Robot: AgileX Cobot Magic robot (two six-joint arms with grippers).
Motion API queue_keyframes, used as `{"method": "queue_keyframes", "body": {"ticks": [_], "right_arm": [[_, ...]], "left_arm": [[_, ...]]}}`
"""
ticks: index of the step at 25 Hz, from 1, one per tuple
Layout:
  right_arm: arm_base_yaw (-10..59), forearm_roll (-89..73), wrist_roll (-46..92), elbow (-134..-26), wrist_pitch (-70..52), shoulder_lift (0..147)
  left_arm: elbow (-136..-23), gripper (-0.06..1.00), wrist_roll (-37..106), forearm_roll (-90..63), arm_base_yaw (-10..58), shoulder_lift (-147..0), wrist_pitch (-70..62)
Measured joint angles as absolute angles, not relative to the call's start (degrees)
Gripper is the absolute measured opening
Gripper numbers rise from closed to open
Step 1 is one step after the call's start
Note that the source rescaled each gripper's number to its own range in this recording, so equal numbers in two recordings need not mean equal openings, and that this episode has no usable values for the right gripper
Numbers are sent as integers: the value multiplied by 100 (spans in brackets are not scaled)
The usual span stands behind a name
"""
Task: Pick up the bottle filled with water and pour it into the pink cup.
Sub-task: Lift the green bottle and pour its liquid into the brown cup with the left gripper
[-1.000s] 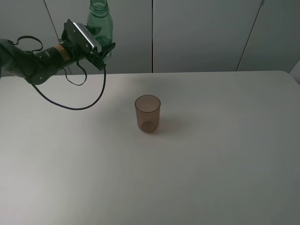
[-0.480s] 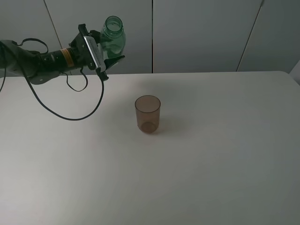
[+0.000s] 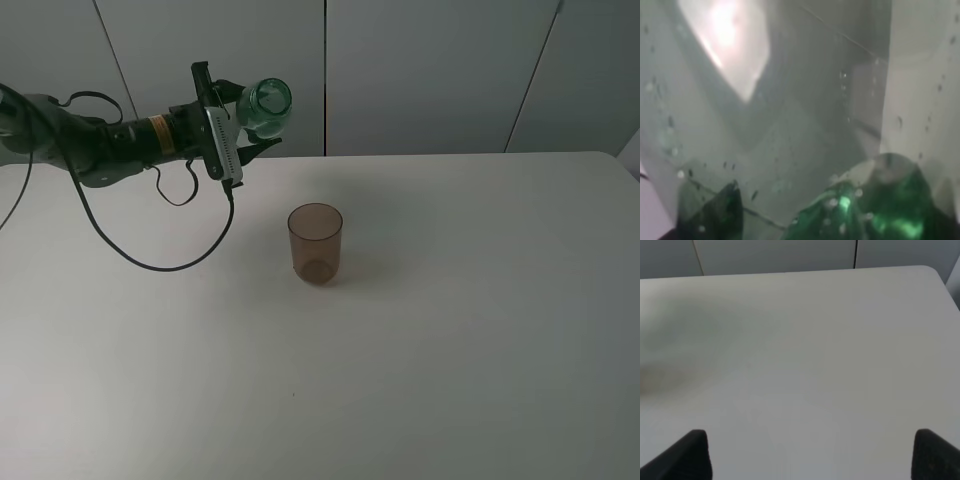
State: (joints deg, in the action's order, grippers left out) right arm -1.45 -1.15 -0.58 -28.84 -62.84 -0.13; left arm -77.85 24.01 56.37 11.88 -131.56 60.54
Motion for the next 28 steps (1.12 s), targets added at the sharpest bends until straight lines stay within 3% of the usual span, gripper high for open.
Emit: {"method": "queue_keyframes", "body": {"ticks": [28], "right_arm": [[-145,-115,-58,-2884,-6284,-13]], "left_arm": [[-8516,3,3407,6310,1505,-13725,5638]]}}
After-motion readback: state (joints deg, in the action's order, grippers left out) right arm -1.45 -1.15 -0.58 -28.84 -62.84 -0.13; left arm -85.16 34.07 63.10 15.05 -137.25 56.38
